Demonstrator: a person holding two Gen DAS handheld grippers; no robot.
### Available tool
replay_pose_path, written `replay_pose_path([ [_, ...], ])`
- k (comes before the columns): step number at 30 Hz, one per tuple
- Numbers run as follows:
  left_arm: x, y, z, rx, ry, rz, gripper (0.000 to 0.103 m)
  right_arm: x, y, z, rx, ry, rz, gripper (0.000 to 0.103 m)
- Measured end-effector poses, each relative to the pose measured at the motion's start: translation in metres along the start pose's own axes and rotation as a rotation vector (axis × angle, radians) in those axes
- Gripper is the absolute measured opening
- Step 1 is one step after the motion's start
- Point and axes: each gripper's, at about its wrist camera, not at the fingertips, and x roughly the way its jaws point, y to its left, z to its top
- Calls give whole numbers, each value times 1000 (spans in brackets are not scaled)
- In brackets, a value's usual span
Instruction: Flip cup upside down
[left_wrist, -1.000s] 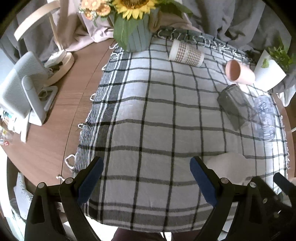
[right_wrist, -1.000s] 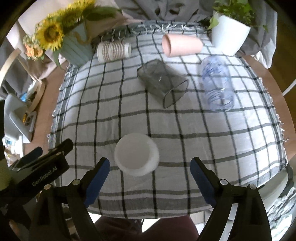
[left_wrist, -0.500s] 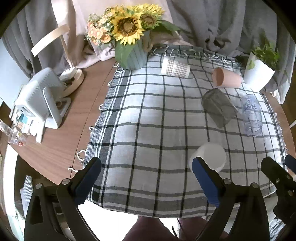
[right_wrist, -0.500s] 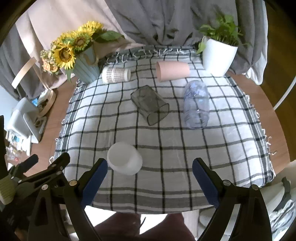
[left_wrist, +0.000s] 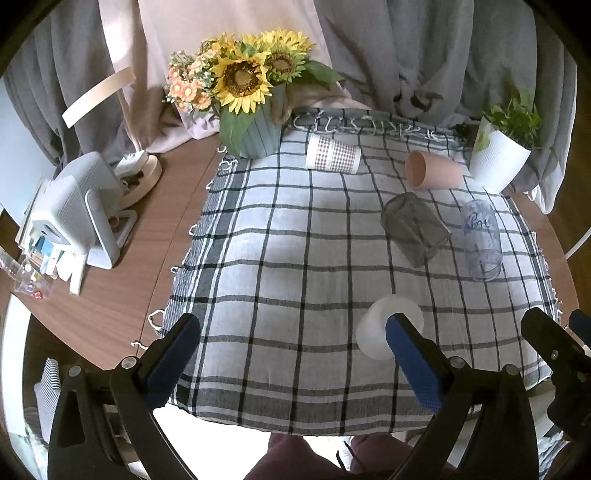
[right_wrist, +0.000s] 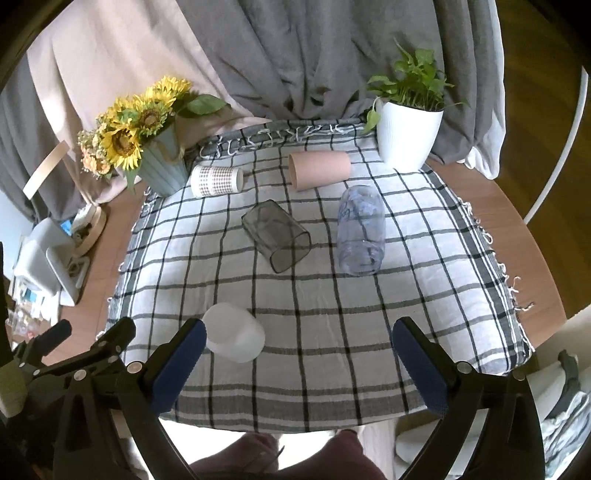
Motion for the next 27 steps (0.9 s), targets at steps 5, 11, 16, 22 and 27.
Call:
replay_pose_path([
  [5, -2, 0, 2, 5, -9, 1, 103, -1, -2, 1, 11, -5, 3, 102],
  [11, -3, -1, 3, 6, -10, 1, 103, -2, -2, 1, 13, -9, 2, 102],
  [16, -4, 0, 2, 6, -9, -2, 103, -2, -2, 1, 13, -7, 1, 102],
  [22, -4, 0, 2, 6, -8, -2, 102, -3, -3, -2, 12, -4, 0, 102],
  [27, -4, 0, 2, 6, -9, -1, 103, -3, -2, -2, 16, -3, -1, 102],
])
